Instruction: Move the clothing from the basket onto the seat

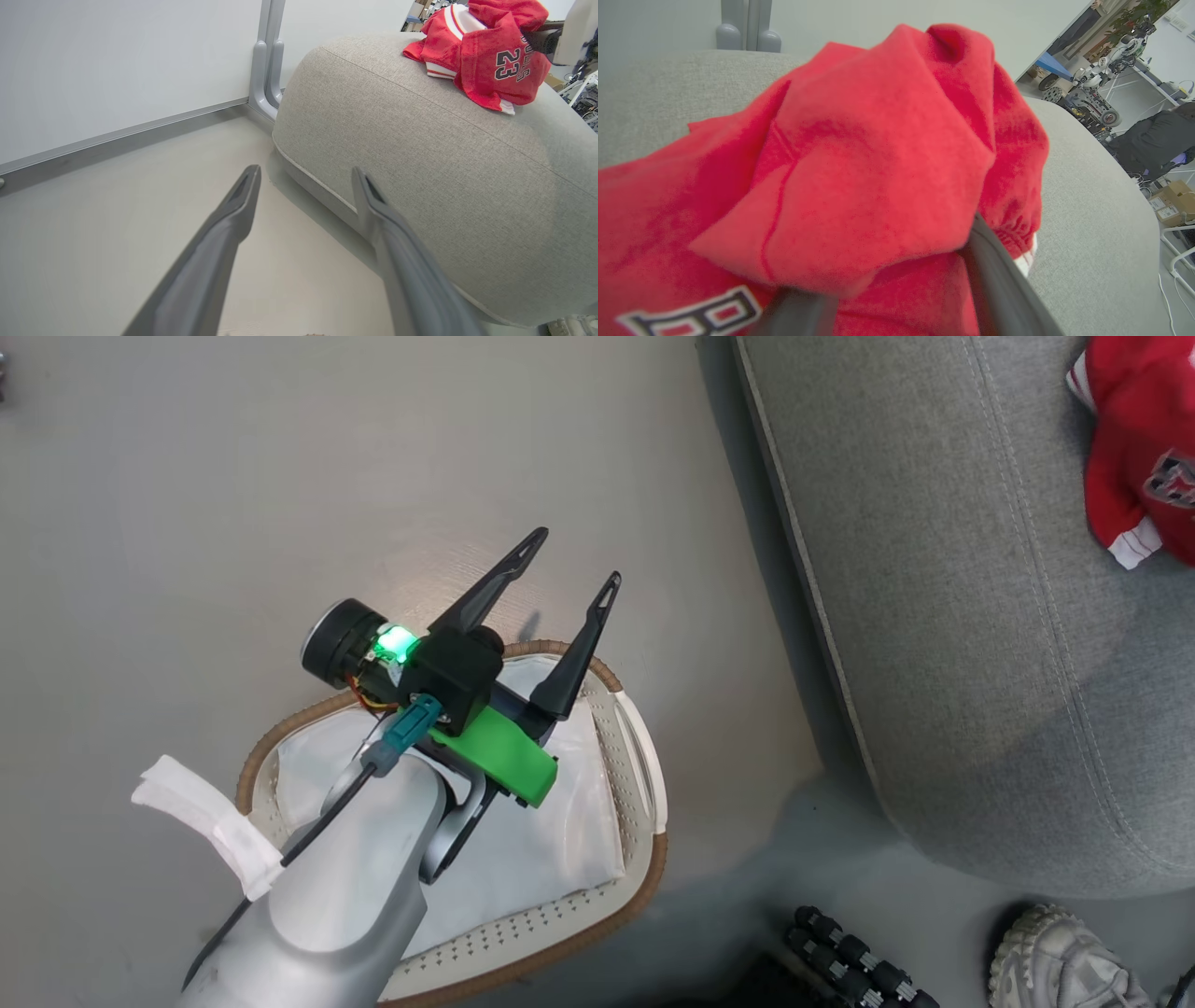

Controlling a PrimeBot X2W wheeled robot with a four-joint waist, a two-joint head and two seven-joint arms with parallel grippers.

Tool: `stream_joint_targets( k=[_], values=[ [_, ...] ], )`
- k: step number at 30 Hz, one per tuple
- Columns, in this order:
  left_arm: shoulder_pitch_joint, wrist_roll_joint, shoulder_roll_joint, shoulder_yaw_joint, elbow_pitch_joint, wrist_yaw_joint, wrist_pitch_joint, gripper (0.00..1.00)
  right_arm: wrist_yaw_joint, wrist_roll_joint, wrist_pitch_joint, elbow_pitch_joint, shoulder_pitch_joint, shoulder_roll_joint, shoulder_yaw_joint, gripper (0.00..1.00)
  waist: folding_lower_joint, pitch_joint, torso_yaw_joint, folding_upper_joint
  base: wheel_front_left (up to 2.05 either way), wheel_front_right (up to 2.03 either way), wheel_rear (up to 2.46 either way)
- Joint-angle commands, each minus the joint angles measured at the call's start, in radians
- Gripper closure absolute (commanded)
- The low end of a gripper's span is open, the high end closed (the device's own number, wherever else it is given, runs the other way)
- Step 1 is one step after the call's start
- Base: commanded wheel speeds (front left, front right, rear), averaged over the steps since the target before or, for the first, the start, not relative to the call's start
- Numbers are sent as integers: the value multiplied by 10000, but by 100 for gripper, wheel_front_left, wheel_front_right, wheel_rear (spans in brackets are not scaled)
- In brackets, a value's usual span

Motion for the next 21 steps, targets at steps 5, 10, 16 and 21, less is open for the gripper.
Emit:
stream_joint_targets(
  k=[5, 10, 16, 21],
  values=[
    [374, -40, -155, 316, 158, -29, 9, 0, -11, 298, -16, -907, 1130, 461, -220, 0, -2, -735, -23, -1, 0, 0, 0],
    [884, -122, -335, 791, 295, -29, 9, 0, -11, 848, -17, -2030, 2522, 761, -39, 0, -2, -1568, 101, -1, 0, 0, 0],
    [1729, -24, -503, 1672, 284, -29, 9, 0, -11, 1430, -17, -3093, 3802, 1028, 795, 0, -2, -2542, 317, -1, 0, 0, 0],
    [2358, 240, -568, 2298, 186, -29, 9, 0, -11, 2020, -17, -3871, 4366, 1289, 1481, 0, -2, -3203, 630, -1, 0, 0, 0]
  ],
)
